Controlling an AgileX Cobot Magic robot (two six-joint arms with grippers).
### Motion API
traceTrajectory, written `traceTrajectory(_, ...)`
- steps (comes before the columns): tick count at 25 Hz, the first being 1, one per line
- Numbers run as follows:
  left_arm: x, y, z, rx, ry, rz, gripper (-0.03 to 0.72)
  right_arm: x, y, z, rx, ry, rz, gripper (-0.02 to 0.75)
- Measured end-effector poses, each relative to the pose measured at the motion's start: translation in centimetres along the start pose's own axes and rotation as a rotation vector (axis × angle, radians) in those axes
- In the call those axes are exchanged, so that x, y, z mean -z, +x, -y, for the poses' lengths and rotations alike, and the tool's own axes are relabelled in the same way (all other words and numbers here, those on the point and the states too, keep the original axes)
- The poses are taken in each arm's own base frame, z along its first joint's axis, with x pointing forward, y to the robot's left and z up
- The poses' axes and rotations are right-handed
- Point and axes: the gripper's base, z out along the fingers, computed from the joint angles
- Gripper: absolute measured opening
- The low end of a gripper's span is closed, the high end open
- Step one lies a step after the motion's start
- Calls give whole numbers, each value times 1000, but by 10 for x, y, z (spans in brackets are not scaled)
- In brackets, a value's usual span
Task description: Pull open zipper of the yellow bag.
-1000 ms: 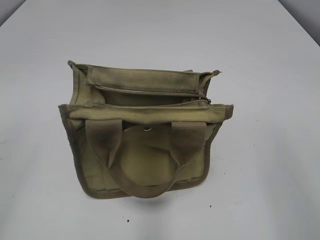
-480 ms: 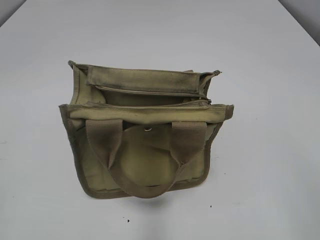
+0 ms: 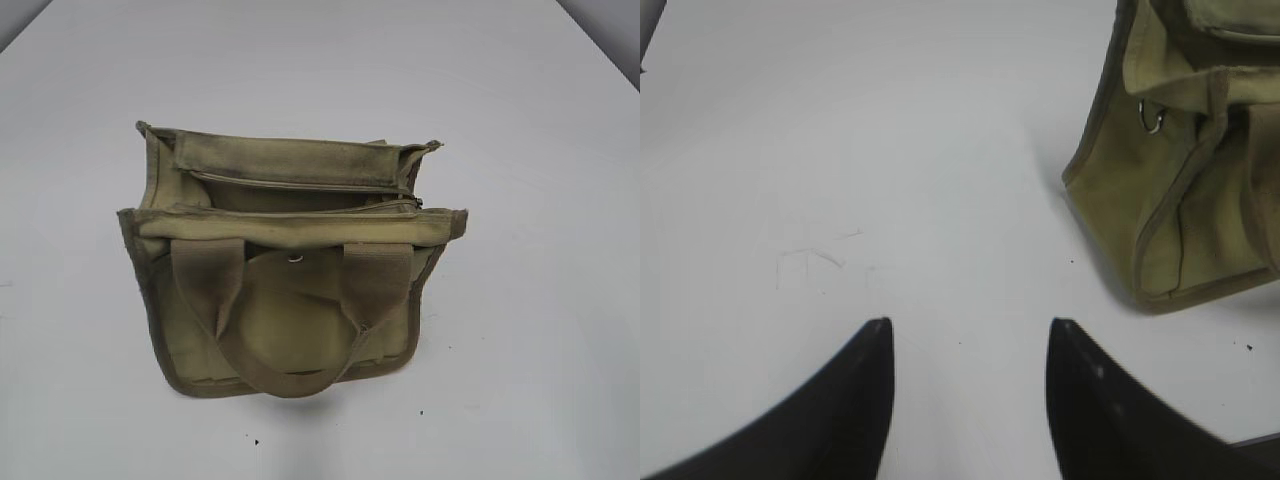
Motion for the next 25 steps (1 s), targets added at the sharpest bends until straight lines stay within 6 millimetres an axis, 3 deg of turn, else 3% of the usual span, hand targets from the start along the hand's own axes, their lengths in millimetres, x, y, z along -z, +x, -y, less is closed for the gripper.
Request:
traceTrajectory(16,0,0,0,0,0,3,361,0,0,-2,-10,-16,5,594)
traceTrajectory(25,0,0,1,52,-107,0,349,4,-2,-4,-243,108,94,594)
